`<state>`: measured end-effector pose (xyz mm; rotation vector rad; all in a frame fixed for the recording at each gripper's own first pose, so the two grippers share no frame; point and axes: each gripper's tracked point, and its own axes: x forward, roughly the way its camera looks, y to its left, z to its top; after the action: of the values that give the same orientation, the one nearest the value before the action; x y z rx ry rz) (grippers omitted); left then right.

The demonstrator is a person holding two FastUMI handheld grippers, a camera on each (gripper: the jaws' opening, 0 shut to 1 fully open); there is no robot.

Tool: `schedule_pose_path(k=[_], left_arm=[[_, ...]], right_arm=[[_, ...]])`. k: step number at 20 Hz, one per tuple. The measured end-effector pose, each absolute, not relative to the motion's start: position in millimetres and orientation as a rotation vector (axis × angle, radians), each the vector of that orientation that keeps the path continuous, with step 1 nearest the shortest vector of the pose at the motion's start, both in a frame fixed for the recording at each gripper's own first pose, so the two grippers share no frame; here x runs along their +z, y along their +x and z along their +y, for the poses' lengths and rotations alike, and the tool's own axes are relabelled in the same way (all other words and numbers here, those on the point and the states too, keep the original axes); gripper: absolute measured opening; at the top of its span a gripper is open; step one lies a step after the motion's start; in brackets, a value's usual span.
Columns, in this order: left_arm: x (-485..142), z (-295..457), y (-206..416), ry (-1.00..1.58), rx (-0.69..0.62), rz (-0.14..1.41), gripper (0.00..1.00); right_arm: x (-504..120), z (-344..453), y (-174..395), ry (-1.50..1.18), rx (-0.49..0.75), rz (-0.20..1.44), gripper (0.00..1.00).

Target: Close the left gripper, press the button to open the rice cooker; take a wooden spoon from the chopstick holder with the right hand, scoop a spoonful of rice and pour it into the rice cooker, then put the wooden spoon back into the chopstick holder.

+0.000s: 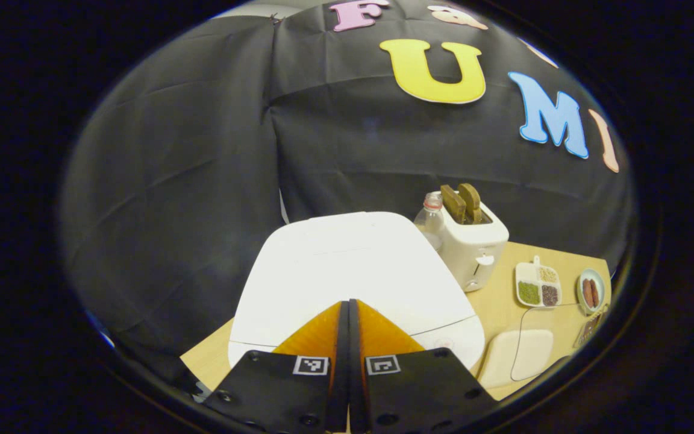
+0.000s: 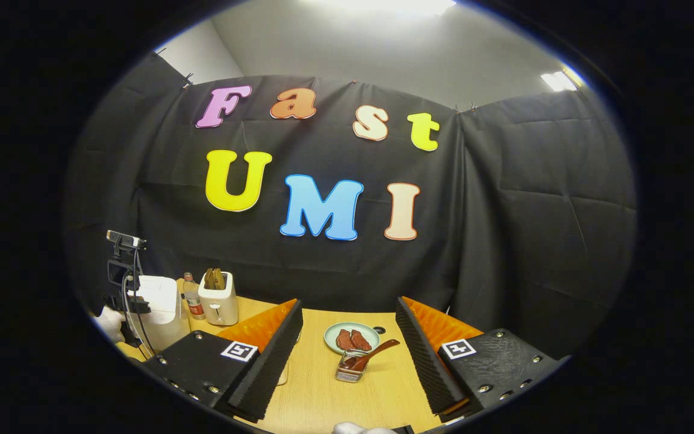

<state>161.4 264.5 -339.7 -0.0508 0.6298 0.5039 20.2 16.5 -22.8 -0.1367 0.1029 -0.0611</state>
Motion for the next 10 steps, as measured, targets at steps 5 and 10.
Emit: schedule_pose_path(k=[5,10], left_arm=[[-345.2,262.6,158.8,-0.061,0.487,0.707,0.09],[-329.1,263.5,160.8,-0.038,0.498,0.655,0.09]], right_arm=[[-28.9,24.1,21.8,-0.128,-0.042,0.117,0.95],[-30.0,26.0,20.3,-0.123,-0.032,0.089,0.95]])
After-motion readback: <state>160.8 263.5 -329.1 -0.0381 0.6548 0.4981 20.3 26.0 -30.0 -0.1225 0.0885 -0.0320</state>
